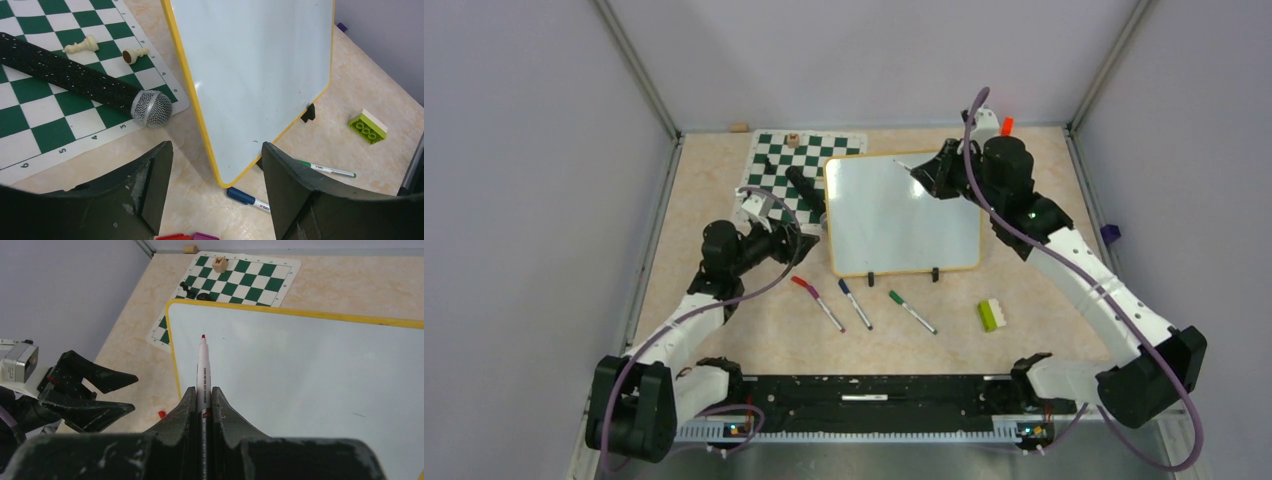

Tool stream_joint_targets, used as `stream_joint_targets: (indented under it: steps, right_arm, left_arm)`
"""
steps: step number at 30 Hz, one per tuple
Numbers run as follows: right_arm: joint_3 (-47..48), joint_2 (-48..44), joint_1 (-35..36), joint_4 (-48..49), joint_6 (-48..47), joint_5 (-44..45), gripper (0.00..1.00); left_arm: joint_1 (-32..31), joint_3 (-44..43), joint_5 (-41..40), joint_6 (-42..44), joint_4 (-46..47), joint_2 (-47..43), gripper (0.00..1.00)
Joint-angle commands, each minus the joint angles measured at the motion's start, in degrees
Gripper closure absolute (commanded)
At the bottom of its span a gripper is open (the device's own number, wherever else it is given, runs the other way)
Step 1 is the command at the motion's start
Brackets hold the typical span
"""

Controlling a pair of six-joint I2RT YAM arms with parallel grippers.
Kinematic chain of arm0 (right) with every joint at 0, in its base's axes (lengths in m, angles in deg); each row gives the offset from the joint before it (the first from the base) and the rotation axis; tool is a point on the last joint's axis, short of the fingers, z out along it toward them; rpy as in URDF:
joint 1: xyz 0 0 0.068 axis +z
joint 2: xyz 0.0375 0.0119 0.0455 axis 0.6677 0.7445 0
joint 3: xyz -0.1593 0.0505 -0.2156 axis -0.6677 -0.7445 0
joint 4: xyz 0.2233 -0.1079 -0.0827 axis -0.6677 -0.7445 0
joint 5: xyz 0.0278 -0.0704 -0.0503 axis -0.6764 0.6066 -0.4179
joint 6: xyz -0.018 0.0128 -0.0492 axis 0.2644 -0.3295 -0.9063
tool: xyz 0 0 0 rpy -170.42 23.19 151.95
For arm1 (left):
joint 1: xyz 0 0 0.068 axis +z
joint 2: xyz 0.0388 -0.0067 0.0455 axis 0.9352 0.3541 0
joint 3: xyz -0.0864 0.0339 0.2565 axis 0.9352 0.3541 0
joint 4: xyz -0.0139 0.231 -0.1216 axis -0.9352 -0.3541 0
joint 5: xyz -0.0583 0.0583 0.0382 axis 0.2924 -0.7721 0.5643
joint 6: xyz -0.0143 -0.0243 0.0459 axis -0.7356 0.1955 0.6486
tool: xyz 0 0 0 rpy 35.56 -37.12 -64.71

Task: Write a sentence on the whiteboard
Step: Hold the whiteboard on the whiteboard stand.

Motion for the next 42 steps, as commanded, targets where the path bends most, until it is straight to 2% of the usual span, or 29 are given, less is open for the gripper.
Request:
stream_joint_targets:
  steps: [1, 6, 10, 14, 19, 22, 26, 29, 31, 33, 37, 42]
  right_arm:
    - [3.1, 1.0, 1.2, 3.3, -1.5, -1.5, 1.00]
    - [0.4, -1.2, 1.5, 4.3, -1.8, -2.0, 1.00]
    - [-1.2, -5.2, 1.5, 1.0, -2.7, 0.7, 1.00]
    - [-4.1, -11.0, 1.5, -2.8, -3.5, 3.4, 1.00]
    - [-8.7, -18.7, 1.4, -4.2, -4.1, 7.6, 1.00]
    - [-9.6, -20.9, 1.4, -5.6, -3.5, 8.3, 1.00]
    - [-10.3, -22.3, 1.4, -7.8, -3.2, 8.4, 1.00]
    - [-10.6, -22.3, 1.4, -8.3, -3.3, 9.6, 1.00]
    - [-10.3, -21.5, 1.4, -8.3, -3.2, 9.6, 1.00]
    - [-9.7, -20.1, 1.4, -8.0, -3.5, 9.4, 1.00]
    - [-8.2, -16.1, 1.4, -6.9, -3.8, 8.7, 1.00]
    - [-7.8, -13.4, 1.4, -4.3, -3.4, 6.6, 1.00]
  left_arm:
    - [0.0, 0.2, -4.0, -0.7, 1.6, -2.1, 0.30]
    - [0.0, -1.2, -0.7, -2.1, 0.7, -1.7, 0.32]
    - [-0.1, -1.8, -0.4, -1.6, -0.8, -4.0, 0.32]
    - [-0.1, -0.2, 0.3, -2.5, 3.9, -4.3, 0.33]
    - [-0.3, -2.3, 1.0, -4.3, 4.8, 1.9, 0.34]
    - [-0.5, -1.4, 2.7, -8.9, 13.7, 7.0, 0.40]
    - [-1.4, 1.8, 3.7, -7.2, 30.3, 11.6, 0.48]
    - [-1.4, 1.0, 2.7, -7.3, 30.7, 14.8, 0.50]
    - [-1.4, -0.6, 3.6, -7.5, 28.2, 16.9, 0.46]
    - [-1.4, -2.0, 4.8, -6.3, 24.7, 18.1, 0.36]
    - [-1.2, -1.9, 6.7, -3.5, 23.5, 19.2, 0.27]
    - [-0.7, -4.1, 9.2, -2.7, 20.4, 22.1, 0.06]
